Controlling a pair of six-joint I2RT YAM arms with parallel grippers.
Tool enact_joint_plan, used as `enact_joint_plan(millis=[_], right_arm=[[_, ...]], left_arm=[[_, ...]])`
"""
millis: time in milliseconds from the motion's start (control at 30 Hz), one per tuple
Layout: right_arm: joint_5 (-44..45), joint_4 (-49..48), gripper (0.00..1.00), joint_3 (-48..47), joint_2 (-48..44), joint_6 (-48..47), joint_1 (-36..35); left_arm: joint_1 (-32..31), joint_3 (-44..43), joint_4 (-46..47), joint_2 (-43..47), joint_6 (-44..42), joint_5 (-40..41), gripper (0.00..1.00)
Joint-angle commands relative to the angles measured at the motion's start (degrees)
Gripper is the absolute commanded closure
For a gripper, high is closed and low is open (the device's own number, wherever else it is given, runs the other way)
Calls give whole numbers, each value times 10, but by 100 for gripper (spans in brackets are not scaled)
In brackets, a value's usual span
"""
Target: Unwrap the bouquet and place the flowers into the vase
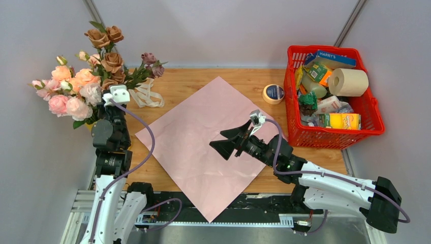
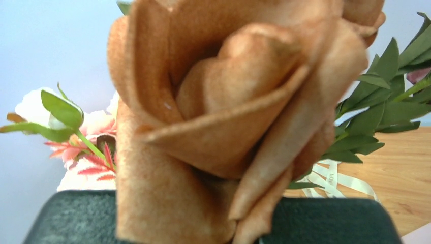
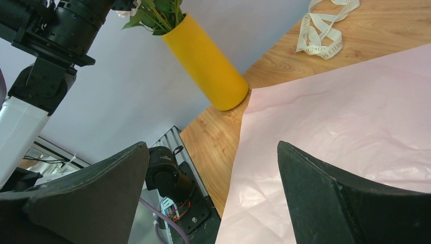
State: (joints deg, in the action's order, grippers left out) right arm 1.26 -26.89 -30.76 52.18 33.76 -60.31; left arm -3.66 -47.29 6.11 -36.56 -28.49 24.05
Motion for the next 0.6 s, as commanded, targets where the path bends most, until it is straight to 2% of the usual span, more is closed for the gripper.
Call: enact_joint_plan(millis=[0, 133, 200, 267, 300, 333, 400, 567], right_arm=[[6, -6, 0, 0, -9, -15, -2], [6, -2, 0, -1, -10, -16, -3], [5, -3, 0, -3, -10, -16, -2], [6, 5, 0, -8, -10, -15, -2], [6, 10, 0, -10, -9, -17, -2], [7, 12, 0, -11, -9, -15, -2], [9, 14, 0, -11, -9, -13, -2], [5, 16, 0, -18, -1, -8, -3]], left_arm=[[10, 31, 28, 17, 39, 42, 100], [12, 45, 22, 20, 49, 45, 98], [12, 41, 7, 16, 56, 52, 92], [12, 35, -7, 16, 56, 53, 77], [12, 31, -15, 17, 58, 53, 73], [12, 25, -21, 19, 61, 49, 63], [12, 16, -30, 20, 63, 51, 53], [12, -10, -85, 25, 68, 33, 44]])
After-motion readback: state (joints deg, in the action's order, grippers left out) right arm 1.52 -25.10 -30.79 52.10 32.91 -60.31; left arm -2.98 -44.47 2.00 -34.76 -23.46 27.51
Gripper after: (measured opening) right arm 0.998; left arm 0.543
